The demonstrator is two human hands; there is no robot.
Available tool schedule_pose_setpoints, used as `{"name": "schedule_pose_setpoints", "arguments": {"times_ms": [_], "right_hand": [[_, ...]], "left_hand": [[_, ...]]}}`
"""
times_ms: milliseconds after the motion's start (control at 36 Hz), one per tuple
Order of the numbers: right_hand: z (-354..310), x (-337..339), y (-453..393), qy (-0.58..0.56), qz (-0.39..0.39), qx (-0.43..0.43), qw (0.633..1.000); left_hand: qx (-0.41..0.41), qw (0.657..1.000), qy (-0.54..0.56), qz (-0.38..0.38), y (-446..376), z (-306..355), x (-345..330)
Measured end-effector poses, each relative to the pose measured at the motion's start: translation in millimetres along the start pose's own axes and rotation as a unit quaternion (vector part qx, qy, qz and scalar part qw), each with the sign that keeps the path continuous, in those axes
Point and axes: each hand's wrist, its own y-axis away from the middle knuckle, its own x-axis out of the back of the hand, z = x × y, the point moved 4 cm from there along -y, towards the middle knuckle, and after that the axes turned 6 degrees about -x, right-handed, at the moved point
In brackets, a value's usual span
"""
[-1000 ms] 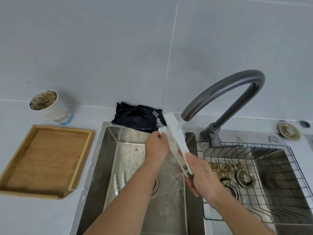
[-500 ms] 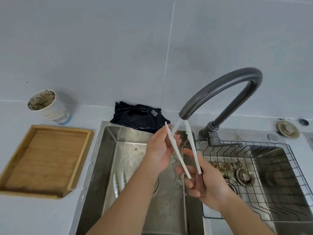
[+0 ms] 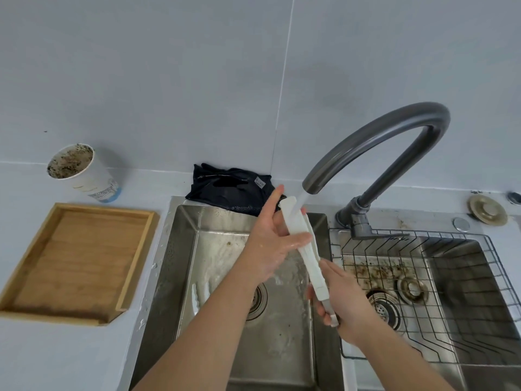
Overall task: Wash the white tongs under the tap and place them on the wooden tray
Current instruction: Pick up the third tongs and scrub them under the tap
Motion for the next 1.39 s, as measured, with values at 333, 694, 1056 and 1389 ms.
{"name": "schedule_pose_setpoints", "arguments": {"times_ms": [333,694,1056,1389], "right_hand": [[2.5,-5.1,0.4,0.027,-0.035,-0.026,0.999],[1.8,6.9,-1.4,-0.001,0.014,0.002,1.000],[-3.9,3.5,12.9,0.005,0.021,0.058,0.998],[22.5,-6.0,15.3,0.054,0.014,0.045,0.997]], "left_hand": [[-0.011,0.982,-0.073,0.176,-10.8,15.0,16.7],[-0.002,0.979,-0.053,0.197,16.8,7.6,26.7],[0.031,0.982,-0.076,0.172,55.1,-12.7,11.8],[0.075,0.972,-0.121,0.185,78.5,-29.0,21.3]]}}
